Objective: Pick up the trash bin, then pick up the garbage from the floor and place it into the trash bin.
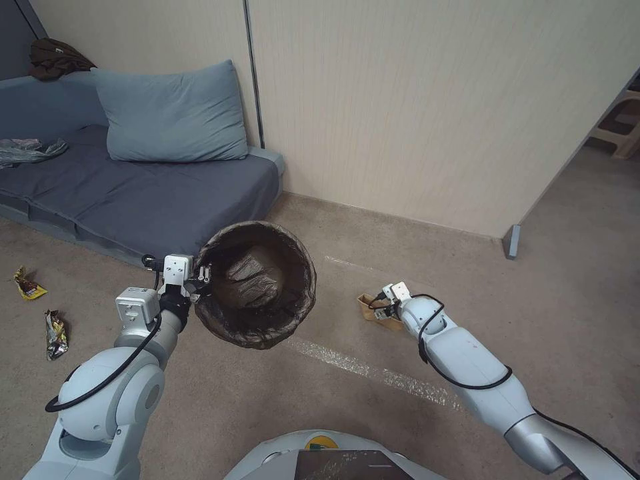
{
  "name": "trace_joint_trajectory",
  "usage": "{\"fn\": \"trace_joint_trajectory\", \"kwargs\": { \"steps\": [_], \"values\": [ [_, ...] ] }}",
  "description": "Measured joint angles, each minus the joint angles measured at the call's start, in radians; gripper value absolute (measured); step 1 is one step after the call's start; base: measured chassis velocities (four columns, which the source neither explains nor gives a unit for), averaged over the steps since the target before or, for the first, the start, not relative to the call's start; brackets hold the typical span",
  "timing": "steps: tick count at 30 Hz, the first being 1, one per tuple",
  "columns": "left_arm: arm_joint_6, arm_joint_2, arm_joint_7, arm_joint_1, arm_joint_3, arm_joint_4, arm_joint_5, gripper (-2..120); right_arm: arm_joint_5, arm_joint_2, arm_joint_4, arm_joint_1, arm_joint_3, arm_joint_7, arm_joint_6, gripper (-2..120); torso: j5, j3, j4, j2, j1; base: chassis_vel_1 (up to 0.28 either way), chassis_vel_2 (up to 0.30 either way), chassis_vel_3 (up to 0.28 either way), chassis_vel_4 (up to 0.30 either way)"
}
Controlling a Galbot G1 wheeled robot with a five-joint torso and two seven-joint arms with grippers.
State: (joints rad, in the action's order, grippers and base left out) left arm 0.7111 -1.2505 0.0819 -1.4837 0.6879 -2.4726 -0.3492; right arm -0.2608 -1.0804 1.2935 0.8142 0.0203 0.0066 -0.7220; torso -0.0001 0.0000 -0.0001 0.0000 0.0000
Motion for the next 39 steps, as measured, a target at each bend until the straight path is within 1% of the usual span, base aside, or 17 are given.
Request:
{"fn": "trace_joint_trajectory", "kwargs": {
  "steps": [6, 11, 15, 19, 24, 26, 32, 39],
  "values": [
    [-0.001, -0.001, -0.001, -0.001, 0.005, 0.0, 0.001, 0, 0.016, -0.04, -0.08, -0.034, -0.023, -0.025, 0.035, 100, 0.0001, 0.0, 0.0, 0.0, 0.0, 0.0, 0.0, 0.0, 0.0],
    [-0.001, -0.002, -0.001, 0.0, 0.008, 0.0, 0.001, 0, 0.019, -0.062, -0.116, -0.057, -0.036, -0.033, 0.047, 100, -0.0001, 0.0, 0.0003, 0.0, 0.0, 0.0, 0.0, 0.0, 0.0],
    [-0.002, -0.004, -0.001, 0.0, 0.011, 0.0, 0.001, 0, 0.027, -0.098, -0.154, -0.068, -0.046, -0.038, 0.058, 100, 0.0, 0.0, 0.0, 0.0, 0.0, 0.0, 0.0, 0.0, 0.0],
    [-0.002, -0.003, -0.002, -0.001, 0.015, 0.0, 0.001, 0, 0.044, -0.128, -0.193, -0.075, -0.045, -0.049, 0.067, 100, -0.0001, 0.0, 0.0001, 0.0, 0.0, 0.0, 0.0, 0.0, 0.0],
    [-0.003, -0.003, -0.002, -0.002, 0.017, 0.0, 0.0, 0, 0.068, -0.146, -0.235, -0.081, -0.039, -0.058, 0.084, 100, 0.0, 0.0, 0.0002, 0.0, 0.0, 0.0, 0.0, 0.0, 0.0],
    [-0.004, -0.002, -0.003, -0.001, 0.023, -0.001, -0.001, 0, 0.082, -0.163, -0.275, -0.085, -0.025, -0.064, 0.097, 100, -0.0001, 0.0, 0.0, 0.0, 0.0, 0.0, 0.0, 0.0, 0.0],
    [-0.005, -0.001, -0.004, 0.0, 0.024, 0.0, -0.001, 0, 0.1, -0.184, -0.314, -0.084, -0.003, -0.071, 0.111, 100, 0.0001, 0.0, 0.0, 0.0, 0.0, 0.0, 0.0, 0.0, 0.0],
    [-0.008, -0.001, -0.005, 0.001, 0.025, 0.006, -0.001, 0, 0.106, -0.174, -0.315, -0.077, 0.004, -0.072, 0.115, 100, 0.0, 0.0, 0.0001, 0.0, 0.0, 0.0, 0.0, 0.0, 0.0]
  ]
}}
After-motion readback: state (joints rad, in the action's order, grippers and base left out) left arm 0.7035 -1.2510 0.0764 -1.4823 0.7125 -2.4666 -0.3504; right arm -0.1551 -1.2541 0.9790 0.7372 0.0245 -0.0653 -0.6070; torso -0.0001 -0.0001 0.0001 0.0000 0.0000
